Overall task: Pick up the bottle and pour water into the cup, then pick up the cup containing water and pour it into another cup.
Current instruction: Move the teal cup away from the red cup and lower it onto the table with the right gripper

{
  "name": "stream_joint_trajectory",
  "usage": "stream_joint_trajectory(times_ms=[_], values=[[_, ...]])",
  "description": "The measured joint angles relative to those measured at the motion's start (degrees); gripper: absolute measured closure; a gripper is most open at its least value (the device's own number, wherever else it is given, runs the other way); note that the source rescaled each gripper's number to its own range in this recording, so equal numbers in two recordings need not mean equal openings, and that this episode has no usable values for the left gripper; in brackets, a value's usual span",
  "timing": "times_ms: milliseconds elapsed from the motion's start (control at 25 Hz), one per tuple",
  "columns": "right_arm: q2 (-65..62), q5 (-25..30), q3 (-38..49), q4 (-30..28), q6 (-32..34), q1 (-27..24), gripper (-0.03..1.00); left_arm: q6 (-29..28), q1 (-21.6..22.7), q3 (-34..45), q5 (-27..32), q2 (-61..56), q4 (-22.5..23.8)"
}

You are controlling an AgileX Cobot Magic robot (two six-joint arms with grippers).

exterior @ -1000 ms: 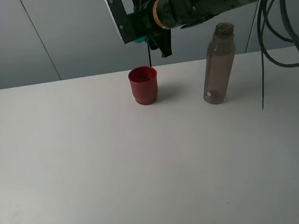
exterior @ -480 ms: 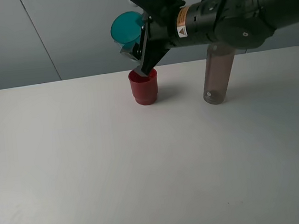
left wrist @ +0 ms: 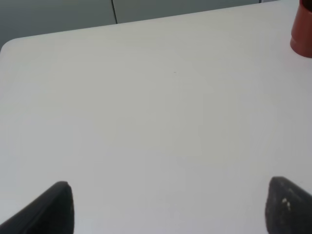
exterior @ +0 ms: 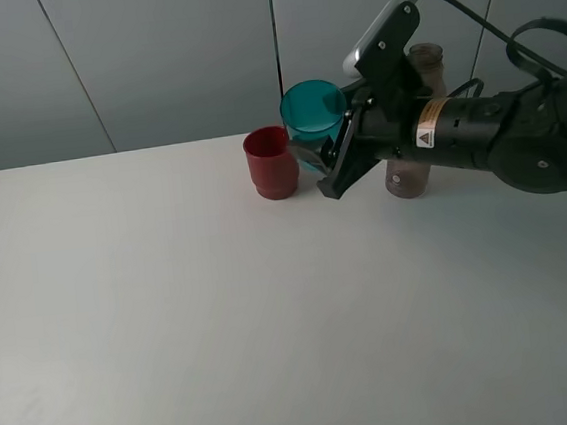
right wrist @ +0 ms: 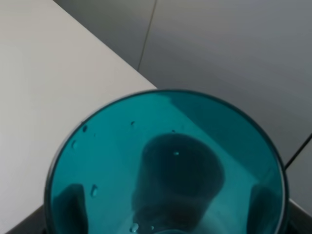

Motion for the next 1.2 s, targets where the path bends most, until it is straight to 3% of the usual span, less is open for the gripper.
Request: stream_joint_trajectory(times_ms=[480, 960, 1000, 1040, 1080, 1120, 1200], values=[[13.91, -2.73, 0.08, 0.00, 0.47, -1.04, 0.78, 0.00, 0.00, 0.00, 0.00, 0.00, 0.00], [15.54, -3.56, 0.08, 1.29, 0.49, -1.15, 0.78, 0.00, 0.00, 0.00, 0.00, 0.00, 0.00], [15.54, -3.56, 0.08, 1.29, 0.49, -1.15, 0.66, 0.00, 0.00, 0.00, 0.00, 0.00, 0.00], [15.54, -3.10, 0.08, 1.29, 0.49, -1.15, 0.33, 0.00, 0.00, 0.00, 0.00, 0.00, 0.00], [15.54, -2.66, 0.08, 1.29, 0.49, -1.15, 0.12, 0.00, 0.00, 0.00, 0.00, 0.00, 0.00], [15.54, -2.53, 0.08, 1.40, 0.49, -1.15, 0.03, 0.00, 0.00, 0.00, 0.00, 0.00, 0.00], [14.84, -2.26, 0.08, 1.43, 0.49, -1.15, -0.02, 0.00, 0.00, 0.00, 0.00, 0.00, 0.00]])
